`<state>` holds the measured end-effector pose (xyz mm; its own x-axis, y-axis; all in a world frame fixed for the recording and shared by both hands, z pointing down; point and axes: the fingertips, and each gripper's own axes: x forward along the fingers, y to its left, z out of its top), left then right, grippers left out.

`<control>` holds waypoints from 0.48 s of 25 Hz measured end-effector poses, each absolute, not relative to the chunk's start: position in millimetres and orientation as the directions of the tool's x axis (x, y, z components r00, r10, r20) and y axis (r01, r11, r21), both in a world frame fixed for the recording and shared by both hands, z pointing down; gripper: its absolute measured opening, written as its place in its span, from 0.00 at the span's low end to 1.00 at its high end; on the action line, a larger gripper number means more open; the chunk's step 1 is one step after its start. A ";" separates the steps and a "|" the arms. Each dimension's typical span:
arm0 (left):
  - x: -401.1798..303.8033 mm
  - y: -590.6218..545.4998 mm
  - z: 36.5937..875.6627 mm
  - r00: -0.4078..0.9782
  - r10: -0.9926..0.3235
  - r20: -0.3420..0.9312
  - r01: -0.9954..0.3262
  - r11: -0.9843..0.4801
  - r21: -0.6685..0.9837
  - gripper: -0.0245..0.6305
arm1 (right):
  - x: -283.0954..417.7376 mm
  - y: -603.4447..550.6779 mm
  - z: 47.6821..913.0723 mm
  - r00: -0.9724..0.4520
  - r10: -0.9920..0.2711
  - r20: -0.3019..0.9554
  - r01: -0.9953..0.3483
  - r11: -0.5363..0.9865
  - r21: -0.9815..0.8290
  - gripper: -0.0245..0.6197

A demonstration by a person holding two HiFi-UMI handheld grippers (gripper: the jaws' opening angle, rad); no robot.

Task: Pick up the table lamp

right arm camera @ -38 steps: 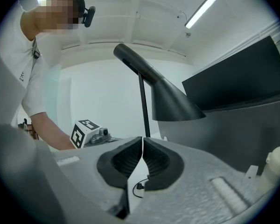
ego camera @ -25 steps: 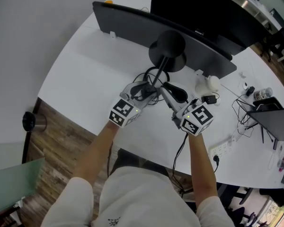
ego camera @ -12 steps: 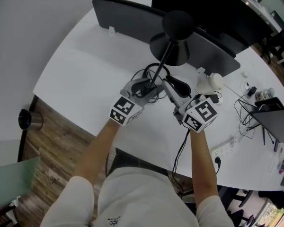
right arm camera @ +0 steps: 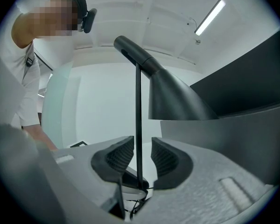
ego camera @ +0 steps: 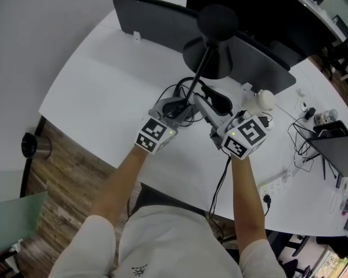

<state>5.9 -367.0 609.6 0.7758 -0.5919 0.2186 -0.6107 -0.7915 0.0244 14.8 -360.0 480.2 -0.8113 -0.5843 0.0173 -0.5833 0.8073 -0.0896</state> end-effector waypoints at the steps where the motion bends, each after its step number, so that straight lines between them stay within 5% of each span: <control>1: 6.1 -367.7 611.8 0.773 -0.595 0.221 -0.613 -0.790 0.018 0.14 | 13.2 -361.2 478.7 -0.813 -0.582 0.013 -0.581 0.809 -0.088 0.22; 12: 11.7 -368.3 616.3 0.781 -0.581 0.229 -0.603 -0.797 0.037 0.11 | -5.7 -368.6 474.2 -0.818 -0.575 -0.003 -0.573 0.815 -0.085 0.22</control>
